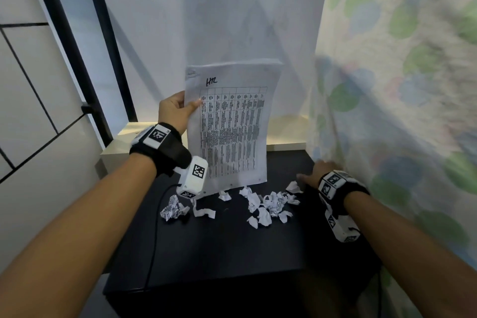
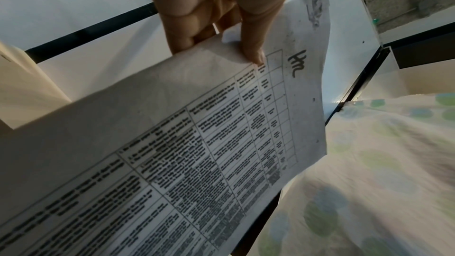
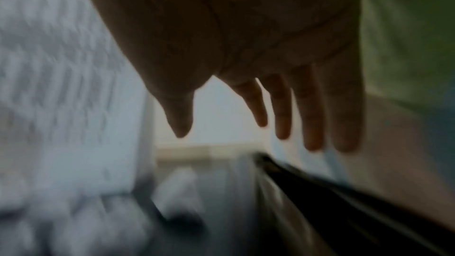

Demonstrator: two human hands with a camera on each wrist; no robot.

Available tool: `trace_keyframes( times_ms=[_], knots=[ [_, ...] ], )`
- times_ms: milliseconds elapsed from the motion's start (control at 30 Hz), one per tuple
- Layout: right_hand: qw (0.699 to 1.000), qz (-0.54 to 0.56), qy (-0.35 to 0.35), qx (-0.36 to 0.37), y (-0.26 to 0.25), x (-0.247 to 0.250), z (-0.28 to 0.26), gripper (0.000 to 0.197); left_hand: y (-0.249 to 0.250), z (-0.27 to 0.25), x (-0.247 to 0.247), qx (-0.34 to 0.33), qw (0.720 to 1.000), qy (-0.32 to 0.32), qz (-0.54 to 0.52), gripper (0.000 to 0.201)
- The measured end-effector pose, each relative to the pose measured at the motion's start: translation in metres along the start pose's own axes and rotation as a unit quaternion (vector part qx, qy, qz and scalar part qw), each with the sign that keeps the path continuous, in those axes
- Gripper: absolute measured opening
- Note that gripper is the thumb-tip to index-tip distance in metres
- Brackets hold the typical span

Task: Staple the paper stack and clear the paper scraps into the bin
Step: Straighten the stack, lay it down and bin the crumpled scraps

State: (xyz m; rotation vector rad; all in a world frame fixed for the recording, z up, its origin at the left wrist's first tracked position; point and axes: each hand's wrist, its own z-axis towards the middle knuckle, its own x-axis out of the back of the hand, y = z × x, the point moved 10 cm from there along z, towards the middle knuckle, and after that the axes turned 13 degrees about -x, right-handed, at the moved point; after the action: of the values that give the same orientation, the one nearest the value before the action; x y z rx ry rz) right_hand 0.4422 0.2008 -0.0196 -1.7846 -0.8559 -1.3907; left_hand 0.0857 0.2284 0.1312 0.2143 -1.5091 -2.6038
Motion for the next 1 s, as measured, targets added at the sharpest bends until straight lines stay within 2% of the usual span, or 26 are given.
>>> trace_keyframes(
  times_ms=[67, 133, 200, 267, 333, 400, 567, 767, 833, 933, 1000],
  knots=[
    [0.989, 0.135, 0.014, 0.051, -0.029, 0.026, -0.006, 0.076, 0.005, -0.001, 0.003, 0.0, 1.0, 0.001, -0.005, 0.035],
    [0.938, 0.31, -0.007, 0.152, -0.065, 0.057, -0.02, 0.089, 0.009, 0.0, 0.002, -0.006, 1.0, -0.008, -0.012, 0.033],
    [0.882, 0.421, -0.037, 0.211, -0.093, 0.079, -0.03, 0.089, 0.014, 0.0, -0.001, -0.014, 0.999, -0.025, -0.02, 0.03],
    [0.847, 0.483, -0.031, 0.22, -0.106, 0.094, -0.036, 0.071, 0.023, -0.001, -0.003, -0.027, 0.999, -0.031, -0.027, 0.027],
    [0.823, 0.525, -0.005, 0.219, -0.109, 0.103, -0.042, 0.04, 0.032, -0.001, 0.001, -0.051, 0.998, -0.028, -0.003, 0.029],
    [0.804, 0.551, -0.012, 0.224, -0.111, 0.101, -0.048, 0.032, 0.033, -0.002, 0.002, -0.068, 0.996, -0.038, 0.04, 0.031],
    [0.808, 0.545, 0.001, 0.225, -0.108, 0.086, -0.053, 0.037, -0.021, -0.023, 0.001, 0.007, 0.992, -0.082, 0.093, 0.044],
    [0.787, 0.573, -0.01, 0.227, -0.108, 0.092, -0.049, 0.039, -0.053, -0.04, -0.005, 0.06, 0.98, -0.127, 0.138, 0.04],
    [0.802, 0.553, -0.011, 0.225, -0.111, 0.084, -0.046, 0.041, -0.059, -0.04, -0.003, 0.06, 0.979, -0.117, 0.153, 0.04],
    [0.841, 0.495, -0.026, 0.215, -0.114, 0.063, -0.039, 0.041, -0.065, -0.044, 0.001, 0.08, 0.977, -0.098, 0.169, 0.042],
    [0.849, 0.489, -0.024, 0.201, -0.113, 0.061, -0.034, 0.041, -0.06, -0.041, -0.001, 0.074, 0.977, -0.095, 0.176, 0.041]
  ],
)
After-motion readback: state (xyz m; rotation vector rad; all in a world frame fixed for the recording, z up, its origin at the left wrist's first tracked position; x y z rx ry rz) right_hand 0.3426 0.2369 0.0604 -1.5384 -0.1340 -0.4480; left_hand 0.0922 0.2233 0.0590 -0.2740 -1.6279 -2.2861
